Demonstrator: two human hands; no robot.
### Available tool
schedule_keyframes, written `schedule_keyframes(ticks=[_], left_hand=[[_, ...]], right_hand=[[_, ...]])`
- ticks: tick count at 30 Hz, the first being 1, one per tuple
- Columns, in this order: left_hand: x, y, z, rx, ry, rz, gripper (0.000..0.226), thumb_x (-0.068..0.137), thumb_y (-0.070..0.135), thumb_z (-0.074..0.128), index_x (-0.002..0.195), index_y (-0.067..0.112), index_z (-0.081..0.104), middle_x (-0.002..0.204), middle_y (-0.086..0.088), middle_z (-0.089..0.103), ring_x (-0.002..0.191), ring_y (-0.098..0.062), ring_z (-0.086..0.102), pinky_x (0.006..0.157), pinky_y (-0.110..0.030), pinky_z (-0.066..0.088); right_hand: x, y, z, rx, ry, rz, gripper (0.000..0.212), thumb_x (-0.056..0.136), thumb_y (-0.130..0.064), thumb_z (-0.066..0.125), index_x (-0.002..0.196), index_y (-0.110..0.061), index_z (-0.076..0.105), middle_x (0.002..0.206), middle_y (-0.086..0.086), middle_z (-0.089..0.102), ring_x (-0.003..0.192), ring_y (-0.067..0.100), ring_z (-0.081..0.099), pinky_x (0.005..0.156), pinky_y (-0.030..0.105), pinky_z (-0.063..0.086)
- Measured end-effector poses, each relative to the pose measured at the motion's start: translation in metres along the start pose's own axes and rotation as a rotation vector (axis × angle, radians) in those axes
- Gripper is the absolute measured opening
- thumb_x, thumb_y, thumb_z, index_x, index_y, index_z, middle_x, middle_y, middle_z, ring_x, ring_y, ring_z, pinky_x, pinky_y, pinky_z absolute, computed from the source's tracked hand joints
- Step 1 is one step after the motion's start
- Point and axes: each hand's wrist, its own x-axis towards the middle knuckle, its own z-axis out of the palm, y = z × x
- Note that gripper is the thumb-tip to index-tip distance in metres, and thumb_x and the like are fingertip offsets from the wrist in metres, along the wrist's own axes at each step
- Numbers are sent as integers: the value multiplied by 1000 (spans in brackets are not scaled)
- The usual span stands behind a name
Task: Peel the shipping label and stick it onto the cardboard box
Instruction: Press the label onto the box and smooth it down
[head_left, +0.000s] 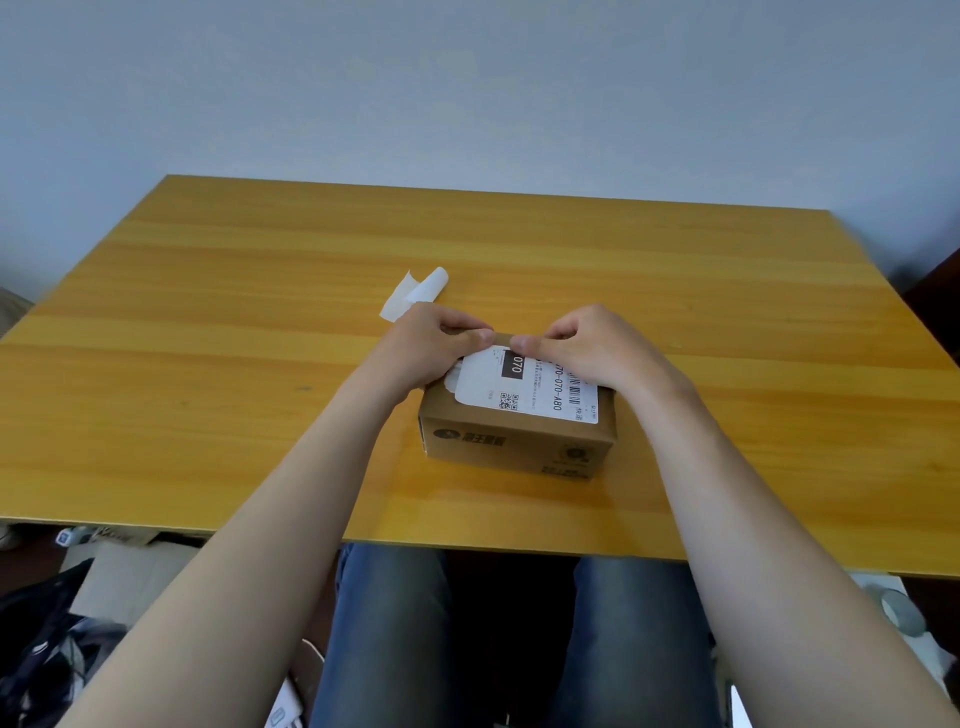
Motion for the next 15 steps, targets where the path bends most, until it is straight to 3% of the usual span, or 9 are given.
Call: schedule_keyframes(ticks=[2,4,8,11,15], left_hand=[[1,2,2,24,14,9,19,98,41,68,110,29,78,99,6,75,88,-15,67,63,-29,49],[3,1,5,24,67,29,19,99,38,66,110,27,77,98,5,74,86,-15,65,61,-28,46],[4,-1,5,59,307,62,27,96,35,68,121,26,73,125,6,69,116,-12,62,94,-36,52],[1,7,10,62,247,49,44,91,47,71,131,27,66,129,9,61,119,-11,58,99,-36,50],[-5,13,23,233,134,38,73,81,64,76,138,22,60,121,5,65,105,-14,64,78,-30,52]], right_hand=[[0,1,-2,31,27,-29,40,88,-65,72,95,-26,82,90,-8,79,79,10,70,59,25,44],[-1,4,0,123,89,-54,41,89,-58,75,116,-28,78,116,-10,75,100,6,68,68,18,44],[-4,11,1,260,207,-2,72,90,-56,74,153,-29,51,157,-4,50,141,14,49,94,26,40],[-7,14,-1,197,136,83,86,91,-60,70,162,-28,34,159,-3,47,137,20,52,95,32,41],[-8,8,3,130,115,152,100,84,-72,68,164,-25,28,156,-3,49,136,25,53,96,38,46]])
